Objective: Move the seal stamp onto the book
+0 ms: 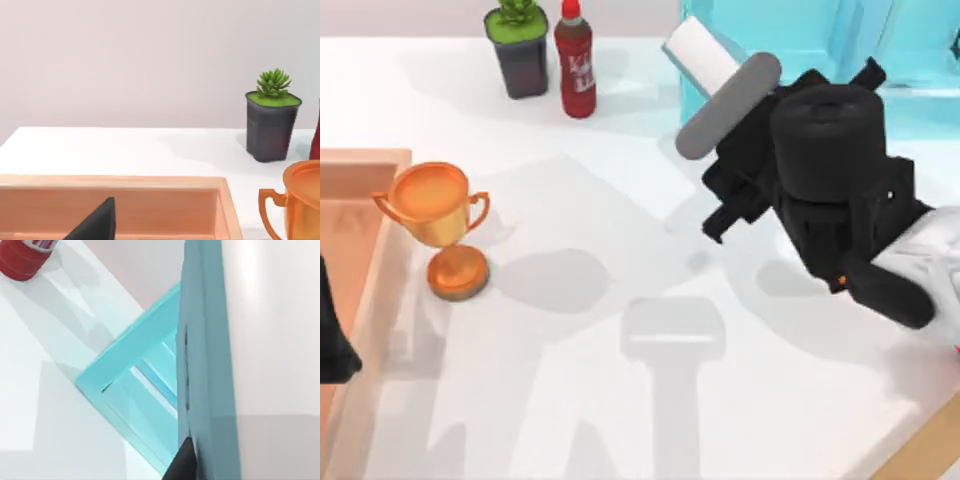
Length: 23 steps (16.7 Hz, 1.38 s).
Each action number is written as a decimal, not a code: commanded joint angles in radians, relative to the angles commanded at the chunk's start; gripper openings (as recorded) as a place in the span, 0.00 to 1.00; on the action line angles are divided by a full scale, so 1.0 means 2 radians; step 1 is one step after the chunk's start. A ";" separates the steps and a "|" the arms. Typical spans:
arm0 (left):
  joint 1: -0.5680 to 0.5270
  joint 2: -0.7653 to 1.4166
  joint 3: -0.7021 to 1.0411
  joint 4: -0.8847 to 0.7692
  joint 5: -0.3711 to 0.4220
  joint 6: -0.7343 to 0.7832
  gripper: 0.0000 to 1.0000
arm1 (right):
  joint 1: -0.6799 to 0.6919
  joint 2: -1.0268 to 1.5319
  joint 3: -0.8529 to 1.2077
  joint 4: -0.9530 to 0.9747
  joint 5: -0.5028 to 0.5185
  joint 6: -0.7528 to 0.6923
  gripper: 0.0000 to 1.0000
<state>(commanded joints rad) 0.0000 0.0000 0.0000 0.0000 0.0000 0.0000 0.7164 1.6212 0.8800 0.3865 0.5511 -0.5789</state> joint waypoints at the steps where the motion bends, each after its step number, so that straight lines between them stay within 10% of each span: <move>1: 0.000 0.000 0.000 0.000 0.000 0.000 1.00 | 0.033 0.021 0.002 0.009 0.032 -0.046 0.00; 9: 0.000 0.000 0.000 0.000 0.000 0.000 1.00 | 0.218 0.133 0.008 0.060 0.207 -0.258 0.00; 23: 0.000 0.000 0.000 0.000 0.000 0.000 1.00 | 0.233 0.140 0.005 0.058 0.225 -0.257 0.00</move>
<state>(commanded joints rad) 0.0000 0.0000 0.0000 0.0000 0.0000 0.0000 1.1818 1.9008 0.8892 0.5026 1.0017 -1.0938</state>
